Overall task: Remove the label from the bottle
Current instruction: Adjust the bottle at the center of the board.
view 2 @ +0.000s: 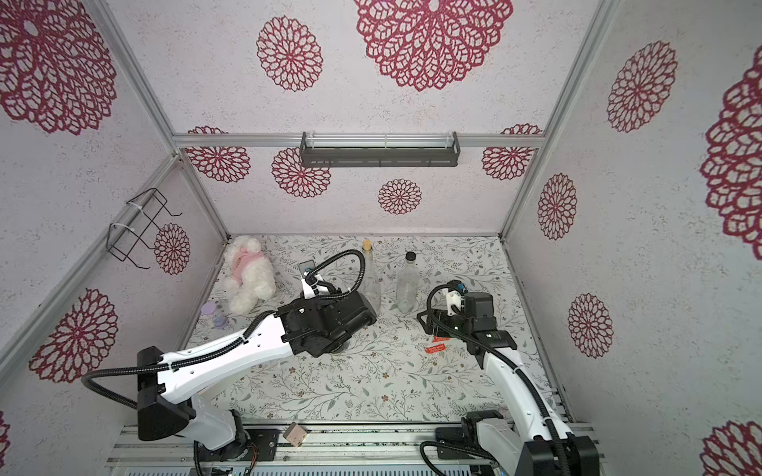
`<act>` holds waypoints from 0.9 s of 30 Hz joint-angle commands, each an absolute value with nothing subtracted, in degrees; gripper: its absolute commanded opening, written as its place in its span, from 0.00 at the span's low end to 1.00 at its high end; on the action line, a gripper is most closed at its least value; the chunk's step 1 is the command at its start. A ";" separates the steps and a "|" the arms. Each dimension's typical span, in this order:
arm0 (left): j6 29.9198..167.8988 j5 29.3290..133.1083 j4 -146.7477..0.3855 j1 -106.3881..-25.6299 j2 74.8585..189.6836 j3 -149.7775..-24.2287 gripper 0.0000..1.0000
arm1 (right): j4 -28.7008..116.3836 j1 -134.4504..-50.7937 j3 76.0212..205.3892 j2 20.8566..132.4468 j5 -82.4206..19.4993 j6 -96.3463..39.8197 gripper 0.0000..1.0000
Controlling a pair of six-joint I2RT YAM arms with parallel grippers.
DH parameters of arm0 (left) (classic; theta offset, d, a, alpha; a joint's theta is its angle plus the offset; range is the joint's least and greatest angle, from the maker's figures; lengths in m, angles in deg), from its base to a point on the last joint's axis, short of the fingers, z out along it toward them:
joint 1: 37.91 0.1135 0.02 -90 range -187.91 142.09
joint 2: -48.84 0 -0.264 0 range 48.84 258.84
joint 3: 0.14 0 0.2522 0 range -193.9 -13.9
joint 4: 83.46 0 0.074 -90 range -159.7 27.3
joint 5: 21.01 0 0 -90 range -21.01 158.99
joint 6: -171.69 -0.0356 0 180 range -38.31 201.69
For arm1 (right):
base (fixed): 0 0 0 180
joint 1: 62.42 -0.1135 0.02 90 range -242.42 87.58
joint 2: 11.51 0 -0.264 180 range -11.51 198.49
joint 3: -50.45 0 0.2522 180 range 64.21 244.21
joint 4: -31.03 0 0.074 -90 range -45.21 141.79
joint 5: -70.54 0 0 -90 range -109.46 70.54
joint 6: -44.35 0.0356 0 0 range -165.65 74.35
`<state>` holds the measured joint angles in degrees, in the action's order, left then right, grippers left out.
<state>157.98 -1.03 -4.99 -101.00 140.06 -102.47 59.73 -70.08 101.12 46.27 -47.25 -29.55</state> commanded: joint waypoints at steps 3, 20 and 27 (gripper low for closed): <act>168.34 -9.07 1.93 -101.54 140.69 -106.11 0.20 | 58.67 -70.33 101.61 45.88 -48.59 -30.79 0.73; 159.58 -6.44 -10.12 -101.40 138.78 -99.69 0.26 | 60.13 -70.33 102.18 45.77 -46.75 -31.29 0.73; 156.42 -5.85 -12.91 -101.28 138.94 -99.59 0.38 | 60.55 -70.28 102.36 45.94 -46.19 -31.44 0.73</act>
<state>157.81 -2.60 -9.56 -101.37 141.09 -99.37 60.26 -70.08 101.12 46.27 -46.77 -29.64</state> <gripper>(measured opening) 0.376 0.733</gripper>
